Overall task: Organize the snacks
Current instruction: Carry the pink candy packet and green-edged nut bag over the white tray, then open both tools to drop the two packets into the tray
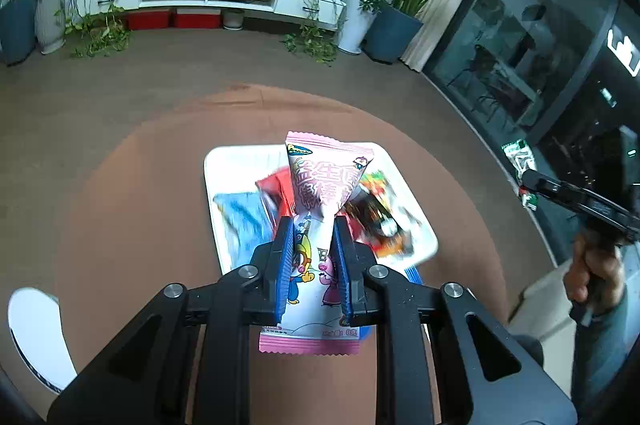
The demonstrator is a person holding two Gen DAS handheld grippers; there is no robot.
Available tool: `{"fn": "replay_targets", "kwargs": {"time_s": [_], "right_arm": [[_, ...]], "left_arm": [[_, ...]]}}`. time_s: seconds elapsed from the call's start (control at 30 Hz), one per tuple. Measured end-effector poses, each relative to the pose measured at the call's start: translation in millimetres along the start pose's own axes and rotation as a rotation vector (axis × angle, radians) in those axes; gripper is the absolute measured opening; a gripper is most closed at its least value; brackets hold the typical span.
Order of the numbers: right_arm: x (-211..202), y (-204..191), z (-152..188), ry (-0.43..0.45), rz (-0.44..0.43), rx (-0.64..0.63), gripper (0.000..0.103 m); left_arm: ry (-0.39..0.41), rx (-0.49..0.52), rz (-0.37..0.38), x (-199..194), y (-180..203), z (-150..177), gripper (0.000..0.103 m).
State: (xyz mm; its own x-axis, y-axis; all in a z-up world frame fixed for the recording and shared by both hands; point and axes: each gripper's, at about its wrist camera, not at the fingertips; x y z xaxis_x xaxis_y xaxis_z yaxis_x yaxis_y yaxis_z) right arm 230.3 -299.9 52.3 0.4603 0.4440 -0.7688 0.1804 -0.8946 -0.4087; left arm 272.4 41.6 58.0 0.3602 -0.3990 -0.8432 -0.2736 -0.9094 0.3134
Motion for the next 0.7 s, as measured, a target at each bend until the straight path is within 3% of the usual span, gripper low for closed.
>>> {"fn": "replay_targets", "kwargs": {"time_s": [0.17,0.3,0.5,0.7], "right_arm": [[54.8,-31.2,-39.6,-0.078,-0.034,-0.052,0.032],[103.6,-42.5,-57.7,-0.165,-0.001,-0.087,0.032],[157.4,-36.0,-63.6,-0.251,0.038,-0.076,0.032],[184.4,-34.5,-58.4,-0.284,0.073,-0.102,0.032]], "left_arm": [[-0.036,-0.012,-0.013,36.1,-1.9,-33.7,0.018],[-0.072,-0.017,-0.028,67.7,-3.2,-46.3,0.018],[-0.111,-0.015,-0.065,104.2,-5.6,-42.4,0.018],[-0.141,0.007,-0.120,135.2,-0.2,-37.3,0.018]]}}
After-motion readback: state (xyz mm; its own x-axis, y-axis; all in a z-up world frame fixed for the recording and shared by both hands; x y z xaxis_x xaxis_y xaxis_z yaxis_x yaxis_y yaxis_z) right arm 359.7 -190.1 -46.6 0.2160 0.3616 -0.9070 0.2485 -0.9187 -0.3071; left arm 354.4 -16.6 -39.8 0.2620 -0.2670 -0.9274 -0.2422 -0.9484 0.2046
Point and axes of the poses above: each gripper's, at about its wrist camera, not at the fingertips, and x roughly the way its jaws point, y to its right, z to its underside, and after that the axes turned 15 degrees about -y, right-handed
